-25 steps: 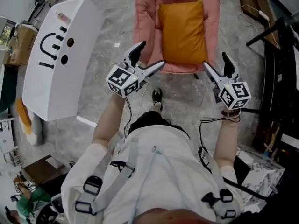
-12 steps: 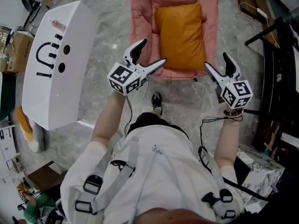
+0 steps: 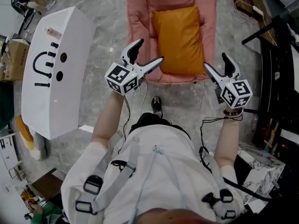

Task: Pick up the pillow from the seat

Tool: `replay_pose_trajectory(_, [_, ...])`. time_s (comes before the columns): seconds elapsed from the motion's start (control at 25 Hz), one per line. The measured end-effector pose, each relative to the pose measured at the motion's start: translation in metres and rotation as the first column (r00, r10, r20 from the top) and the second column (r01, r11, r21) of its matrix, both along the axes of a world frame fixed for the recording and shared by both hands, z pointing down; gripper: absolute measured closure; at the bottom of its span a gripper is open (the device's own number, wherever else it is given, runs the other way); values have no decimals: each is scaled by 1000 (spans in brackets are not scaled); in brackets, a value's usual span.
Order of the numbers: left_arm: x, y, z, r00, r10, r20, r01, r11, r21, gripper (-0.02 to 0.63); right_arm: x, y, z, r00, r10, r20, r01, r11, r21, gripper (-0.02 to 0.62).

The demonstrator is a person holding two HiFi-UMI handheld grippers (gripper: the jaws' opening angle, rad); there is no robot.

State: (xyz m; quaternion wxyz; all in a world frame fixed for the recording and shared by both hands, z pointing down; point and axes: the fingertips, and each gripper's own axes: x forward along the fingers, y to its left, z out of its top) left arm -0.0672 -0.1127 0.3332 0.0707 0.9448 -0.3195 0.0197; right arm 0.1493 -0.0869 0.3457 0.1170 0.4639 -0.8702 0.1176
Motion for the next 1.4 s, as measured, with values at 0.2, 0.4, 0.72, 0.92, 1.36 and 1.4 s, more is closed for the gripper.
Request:
replay_pose_trajectory(0.2, [-9,-19,3,1000,5,-5,-6,1000,-6,179,-3,-17,1,1000,15,-5,-15,1000,-15,192])
replay_pose_trajectory(0.4, [-22,-44,6,1000,25,11,-25,1000,-17,179,-14,-36,1,1000,26,-6,-26,999,-26,192])
replay_pose_trajectory(0.72, [-24,-73,7,999,52,12,-52,998,-28,178,-19,-56,4,999,45,1,-45,998,-44,192])
replay_pose_trajectory(0.92, [-19,-89,21,999,50,14,-49,997,-54,178,-15,-72,11,999,35,-3,-35,998,-58,192])
replay_pose_trajectory(1.36, [-6,-133,25,999,5,36,-2,997,-76,175,0,-137,16,999,-19,27,21,998,-62,192])
replay_pose_trajectory(1.4, [-4,-139,26,999,2,42,1,997,-79,175,2,-143,17,999,-25,26,27,997,-66,192])
